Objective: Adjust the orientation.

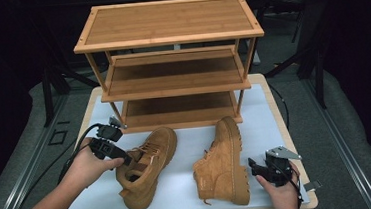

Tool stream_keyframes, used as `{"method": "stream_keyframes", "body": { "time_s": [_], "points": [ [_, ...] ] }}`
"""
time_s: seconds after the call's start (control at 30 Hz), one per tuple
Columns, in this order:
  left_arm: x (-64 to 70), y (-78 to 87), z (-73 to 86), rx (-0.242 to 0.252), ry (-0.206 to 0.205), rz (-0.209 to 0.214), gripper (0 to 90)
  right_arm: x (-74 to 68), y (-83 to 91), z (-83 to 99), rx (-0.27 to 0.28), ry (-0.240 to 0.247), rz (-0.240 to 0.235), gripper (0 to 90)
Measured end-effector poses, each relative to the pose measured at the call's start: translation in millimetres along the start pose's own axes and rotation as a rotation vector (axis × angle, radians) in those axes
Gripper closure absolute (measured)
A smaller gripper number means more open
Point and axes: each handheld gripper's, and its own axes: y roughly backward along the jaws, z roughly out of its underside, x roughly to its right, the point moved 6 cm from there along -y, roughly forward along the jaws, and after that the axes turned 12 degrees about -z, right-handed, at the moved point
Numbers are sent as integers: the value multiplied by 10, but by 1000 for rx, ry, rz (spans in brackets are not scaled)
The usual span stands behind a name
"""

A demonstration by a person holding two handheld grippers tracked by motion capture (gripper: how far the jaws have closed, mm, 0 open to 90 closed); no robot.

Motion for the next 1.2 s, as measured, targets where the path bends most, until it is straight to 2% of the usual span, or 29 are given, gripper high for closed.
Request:
{"method": "stream_keyframes", "body": {
  "time_s": [0.43, 0.57, 0.67, 0.73, 0.97, 1.2],
  "points": [
    [47, -115, 12, -107, -39, -29, 647, 4, -8, 5, -4, -3, -3, 299],
    [73, -144, 10, -135, -55, -27, 705, 5, -13, 5, 0, -2, -8, 299],
    [87, -139, 0, -144, -95, -40, 738, 7, -10, 8, -5, -5, -2, 299],
    [83, -137, -2, -152, -107, -44, 753, 6, -13, 10, -7, -5, -4, 299],
    [107, -133, -30, -188, -179, -90, 772, 7, -20, 13, -5, -6, -8, 299],
    [97, -134, -46, -217, -197, -95, 781, 3, -22, 19, -13, -5, -11, 300]
  ]
}}
